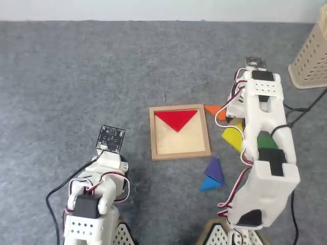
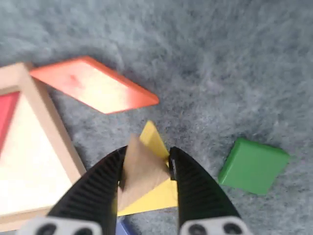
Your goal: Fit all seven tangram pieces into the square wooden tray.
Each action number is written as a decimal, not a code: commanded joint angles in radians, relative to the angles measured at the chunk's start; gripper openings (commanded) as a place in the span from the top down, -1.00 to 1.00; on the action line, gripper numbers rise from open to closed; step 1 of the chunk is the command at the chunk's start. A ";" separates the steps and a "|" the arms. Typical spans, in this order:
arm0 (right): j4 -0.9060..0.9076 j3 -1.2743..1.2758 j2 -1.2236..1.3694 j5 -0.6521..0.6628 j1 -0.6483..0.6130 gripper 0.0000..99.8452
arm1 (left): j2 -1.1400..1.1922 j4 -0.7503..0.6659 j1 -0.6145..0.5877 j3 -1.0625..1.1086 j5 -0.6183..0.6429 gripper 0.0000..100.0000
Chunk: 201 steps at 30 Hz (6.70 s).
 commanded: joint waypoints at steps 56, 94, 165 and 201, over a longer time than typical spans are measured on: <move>-0.427 0.394 -0.682 0.245 -0.461 0.99 | -0.021 0.006 -0.002 -0.019 0.006 0.98; -0.527 0.695 -0.693 0.427 -0.450 0.99 | -0.021 0.006 -0.002 -0.019 0.006 0.98; -0.262 0.295 -0.302 0.473 -0.489 0.59 | -0.021 0.006 -0.002 -0.019 0.006 0.98; -0.137 -0.084 0.154 -0.052 -0.398 0.98 | -0.021 0.006 -0.002 -0.019 0.006 0.98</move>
